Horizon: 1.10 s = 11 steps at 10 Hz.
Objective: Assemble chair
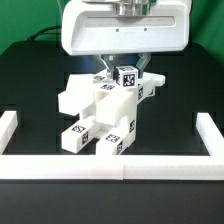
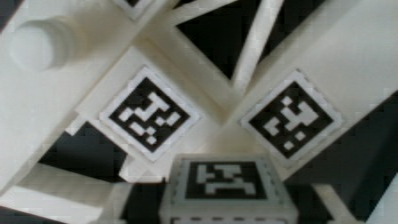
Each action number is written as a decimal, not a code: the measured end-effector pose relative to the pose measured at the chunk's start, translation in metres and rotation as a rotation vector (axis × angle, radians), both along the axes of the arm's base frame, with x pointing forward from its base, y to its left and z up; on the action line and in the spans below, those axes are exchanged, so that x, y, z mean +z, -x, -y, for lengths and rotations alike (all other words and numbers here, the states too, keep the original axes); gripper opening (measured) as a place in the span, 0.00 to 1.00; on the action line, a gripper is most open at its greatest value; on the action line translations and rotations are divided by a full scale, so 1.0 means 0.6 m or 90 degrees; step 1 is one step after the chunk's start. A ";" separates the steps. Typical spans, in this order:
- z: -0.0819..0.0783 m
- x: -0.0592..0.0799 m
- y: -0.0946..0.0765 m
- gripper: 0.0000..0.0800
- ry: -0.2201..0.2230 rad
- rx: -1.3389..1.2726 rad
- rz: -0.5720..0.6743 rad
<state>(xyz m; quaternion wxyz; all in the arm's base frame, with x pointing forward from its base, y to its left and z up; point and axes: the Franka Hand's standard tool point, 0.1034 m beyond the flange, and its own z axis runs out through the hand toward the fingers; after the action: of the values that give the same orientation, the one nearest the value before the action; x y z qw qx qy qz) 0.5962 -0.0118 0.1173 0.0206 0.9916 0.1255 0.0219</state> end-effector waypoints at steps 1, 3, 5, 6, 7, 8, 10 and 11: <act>0.000 0.000 0.000 0.36 0.000 -0.009 0.000; -0.001 0.000 0.000 0.36 -0.004 -0.054 0.002; -0.002 0.000 0.000 0.36 -0.008 -0.125 0.004; -0.002 0.000 0.000 0.36 -0.011 -0.181 0.006; -0.003 0.000 0.000 0.36 -0.012 -0.218 0.007; -0.003 -0.001 0.000 0.36 -0.014 -0.247 0.008; -0.005 -0.001 0.000 0.36 -0.021 -0.357 0.011; -0.006 -0.001 0.000 0.36 -0.027 -0.408 0.013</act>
Offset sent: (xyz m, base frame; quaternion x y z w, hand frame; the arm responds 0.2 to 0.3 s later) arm 0.0000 0.0000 0.0000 0.0000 0.0000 0.1938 0.9810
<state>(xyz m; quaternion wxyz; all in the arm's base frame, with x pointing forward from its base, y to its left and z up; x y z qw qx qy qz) 0.5961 -0.0080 0.1167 0.0071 0.9806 -0.1941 0.0265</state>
